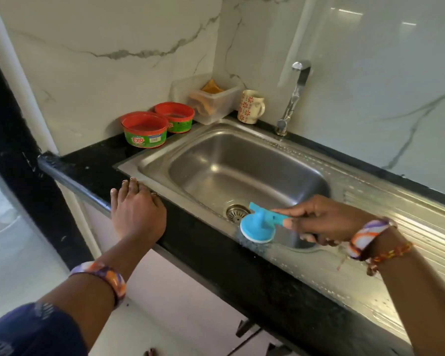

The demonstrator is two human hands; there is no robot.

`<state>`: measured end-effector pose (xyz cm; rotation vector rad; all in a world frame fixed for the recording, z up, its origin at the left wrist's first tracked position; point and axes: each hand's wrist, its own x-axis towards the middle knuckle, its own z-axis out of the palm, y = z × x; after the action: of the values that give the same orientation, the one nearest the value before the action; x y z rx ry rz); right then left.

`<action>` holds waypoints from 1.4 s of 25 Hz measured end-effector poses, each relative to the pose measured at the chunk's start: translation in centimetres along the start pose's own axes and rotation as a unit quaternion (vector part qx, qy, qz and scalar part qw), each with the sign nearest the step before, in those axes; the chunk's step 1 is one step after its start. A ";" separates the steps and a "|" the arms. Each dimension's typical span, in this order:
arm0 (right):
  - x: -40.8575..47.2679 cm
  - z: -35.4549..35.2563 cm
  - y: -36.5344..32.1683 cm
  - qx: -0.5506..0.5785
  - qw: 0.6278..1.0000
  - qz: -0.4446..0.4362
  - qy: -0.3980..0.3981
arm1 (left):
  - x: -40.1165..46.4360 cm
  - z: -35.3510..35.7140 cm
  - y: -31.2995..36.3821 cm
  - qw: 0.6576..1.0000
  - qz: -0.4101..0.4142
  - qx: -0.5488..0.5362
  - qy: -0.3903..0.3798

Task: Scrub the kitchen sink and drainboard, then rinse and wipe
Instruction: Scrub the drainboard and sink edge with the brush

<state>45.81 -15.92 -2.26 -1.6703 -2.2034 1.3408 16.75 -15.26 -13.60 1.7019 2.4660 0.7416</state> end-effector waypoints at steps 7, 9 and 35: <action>15.7 4.9 -12.1 -0.131 0.982 -0.126 0.050 | 0.4 0.7 0.1 0.998 -0.027 -0.011 0.051; 16.0 5.0 -12.7 -0.116 0.986 -0.113 0.039 | 0.3 0.7 0.1 0.998 -0.028 -0.012 0.049; 24.0 4.8 -12.3 -0.112 0.974 -0.154 0.123 | 11.1 -0.6 -7.0 0.998 0.067 -0.001 0.016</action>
<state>24.33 0.26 -7.25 -1.3861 -2.4030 0.7927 6.16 -7.55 -13.50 1.8846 2.3885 0.7896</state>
